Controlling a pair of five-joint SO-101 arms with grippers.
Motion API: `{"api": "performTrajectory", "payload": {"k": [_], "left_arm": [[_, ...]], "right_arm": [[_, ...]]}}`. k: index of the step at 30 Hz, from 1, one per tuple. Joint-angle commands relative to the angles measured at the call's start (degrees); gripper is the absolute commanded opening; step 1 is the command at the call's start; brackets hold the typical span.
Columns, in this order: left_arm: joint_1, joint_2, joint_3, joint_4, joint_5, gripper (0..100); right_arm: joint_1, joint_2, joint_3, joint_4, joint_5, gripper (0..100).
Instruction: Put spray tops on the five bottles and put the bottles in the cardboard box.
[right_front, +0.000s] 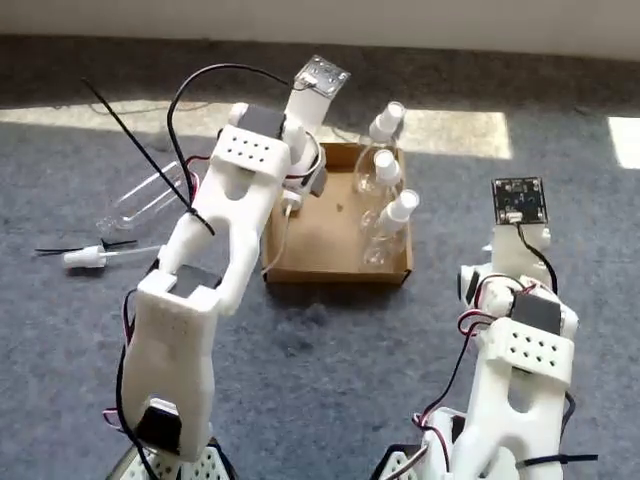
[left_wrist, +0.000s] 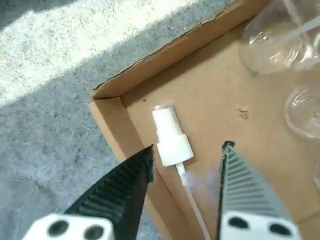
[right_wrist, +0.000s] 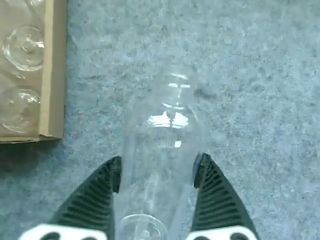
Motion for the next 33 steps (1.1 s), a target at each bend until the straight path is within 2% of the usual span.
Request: {"api": "performTrajectory", "payload": {"k": [1,7,26,33], "left_arm": [[-0.66,1.71,-4.53,0.44,2.37,20],[-2.51,4.70,-4.53,0.18,2.29,20],[-2.15,8.57,-4.53,-1.05,2.55,20],[-0.66,8.66,-4.44,-1.05,2.55,14]], "right_arm": [[0.48,0.04,-0.04,-1.54,0.53,3.0],[0.48,0.13,0.75,-3.47,0.53,3.0],[0.48,-0.31,1.63,-3.47,0.53,3.0],[0.48,-0.31,1.54,-3.47,0.53,3.0]]}}
